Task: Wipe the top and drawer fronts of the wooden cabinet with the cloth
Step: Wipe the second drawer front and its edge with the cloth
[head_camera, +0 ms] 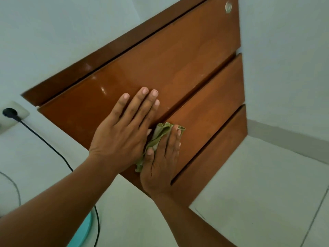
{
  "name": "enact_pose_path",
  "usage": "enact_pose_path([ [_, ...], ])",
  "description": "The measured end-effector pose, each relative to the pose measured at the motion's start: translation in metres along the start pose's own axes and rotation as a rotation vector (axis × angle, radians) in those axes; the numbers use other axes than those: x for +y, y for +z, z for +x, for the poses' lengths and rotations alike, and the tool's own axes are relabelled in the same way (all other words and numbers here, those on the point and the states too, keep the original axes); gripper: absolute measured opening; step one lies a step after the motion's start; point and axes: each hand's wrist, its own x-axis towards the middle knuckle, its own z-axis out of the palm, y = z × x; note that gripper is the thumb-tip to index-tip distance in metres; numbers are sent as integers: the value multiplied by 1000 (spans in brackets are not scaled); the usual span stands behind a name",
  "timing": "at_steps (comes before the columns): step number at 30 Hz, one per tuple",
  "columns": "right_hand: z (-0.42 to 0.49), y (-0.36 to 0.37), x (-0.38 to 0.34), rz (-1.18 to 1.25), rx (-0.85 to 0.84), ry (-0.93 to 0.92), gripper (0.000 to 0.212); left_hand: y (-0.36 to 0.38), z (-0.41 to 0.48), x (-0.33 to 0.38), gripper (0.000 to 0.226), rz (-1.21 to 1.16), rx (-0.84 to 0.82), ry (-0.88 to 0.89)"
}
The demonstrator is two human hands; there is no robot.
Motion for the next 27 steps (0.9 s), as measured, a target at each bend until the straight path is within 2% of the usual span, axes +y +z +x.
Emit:
enact_pose_path([
  [6,86,-17,27,40,81,84,60,-6,42,5,60,72,-118,122],
  [12,226,-46,88,97,164,225,63,-9,90,13,65,173,-193,196],
  [16,273,-58,129,118,187,259,62,-7,104,20,66,185,-210,208],
  [20,277,-66,148,164,324,306,45,-11,102,21,65,165,-202,169],
  [22,267,-76,151,198,411,473,34,-13,100,21,64,140,-195,150],
  [24,227,-89,143,108,414,638,30,-15,96,20,64,112,-178,141],
  [25,194,-93,128,37,384,655,31,-15,94,18,63,91,-160,135],
  [27,112,-86,87,55,359,537,33,-15,86,11,61,93,-140,130],
])
